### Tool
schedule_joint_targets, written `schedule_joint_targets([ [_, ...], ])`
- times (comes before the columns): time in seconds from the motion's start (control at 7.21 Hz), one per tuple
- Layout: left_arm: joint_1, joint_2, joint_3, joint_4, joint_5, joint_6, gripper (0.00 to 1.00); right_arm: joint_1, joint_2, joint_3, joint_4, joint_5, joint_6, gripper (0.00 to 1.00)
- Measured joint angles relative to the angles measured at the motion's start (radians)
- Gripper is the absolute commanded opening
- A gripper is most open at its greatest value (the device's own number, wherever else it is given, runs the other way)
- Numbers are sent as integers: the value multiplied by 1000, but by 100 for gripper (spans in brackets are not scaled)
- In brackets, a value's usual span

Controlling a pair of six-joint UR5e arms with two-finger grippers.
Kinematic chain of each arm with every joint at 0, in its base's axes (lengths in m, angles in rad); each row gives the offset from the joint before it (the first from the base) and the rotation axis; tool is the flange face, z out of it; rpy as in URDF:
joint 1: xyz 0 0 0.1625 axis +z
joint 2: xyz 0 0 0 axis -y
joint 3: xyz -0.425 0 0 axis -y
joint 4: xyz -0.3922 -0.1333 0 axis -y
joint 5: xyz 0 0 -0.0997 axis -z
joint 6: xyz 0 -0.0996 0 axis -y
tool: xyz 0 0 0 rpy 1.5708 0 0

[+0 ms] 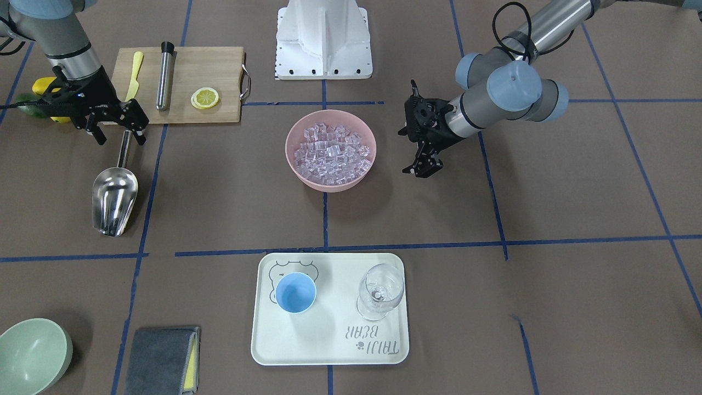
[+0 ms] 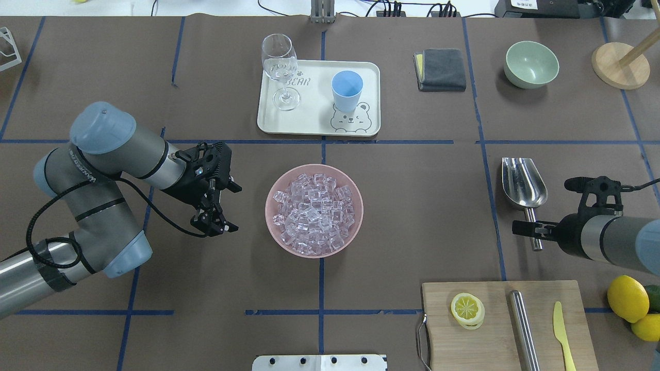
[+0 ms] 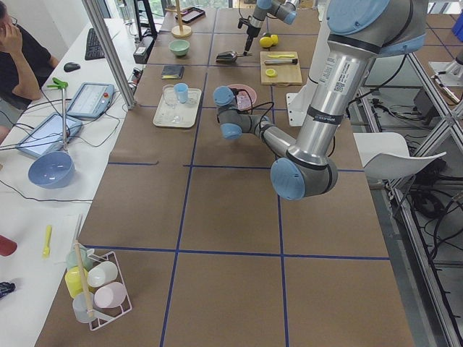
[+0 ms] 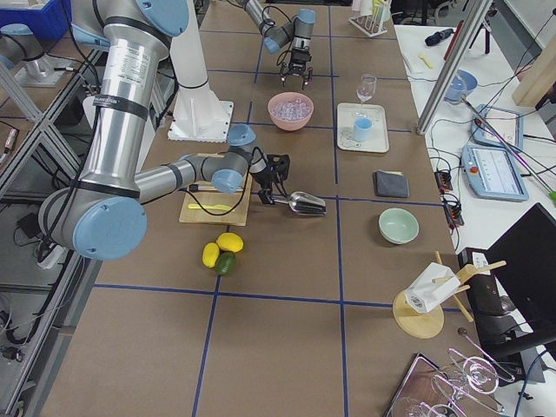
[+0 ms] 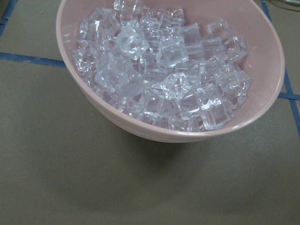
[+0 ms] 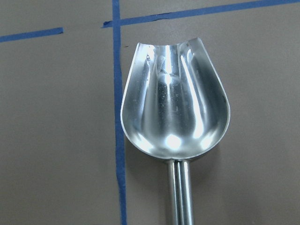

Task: Put ice in cup with scoop
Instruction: 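Lower the right gripper and grasp the metal scoop by its handle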

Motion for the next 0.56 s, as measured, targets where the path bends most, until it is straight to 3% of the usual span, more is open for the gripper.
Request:
schedule_joint_targets([
  [0.28,0,0,-10,0,0,0,100,-62,-7,-13,-1,-86,14,97],
  [0.56,0,1,-16,1,0,0,100,-79,8,-41,0,-110,16,92],
])
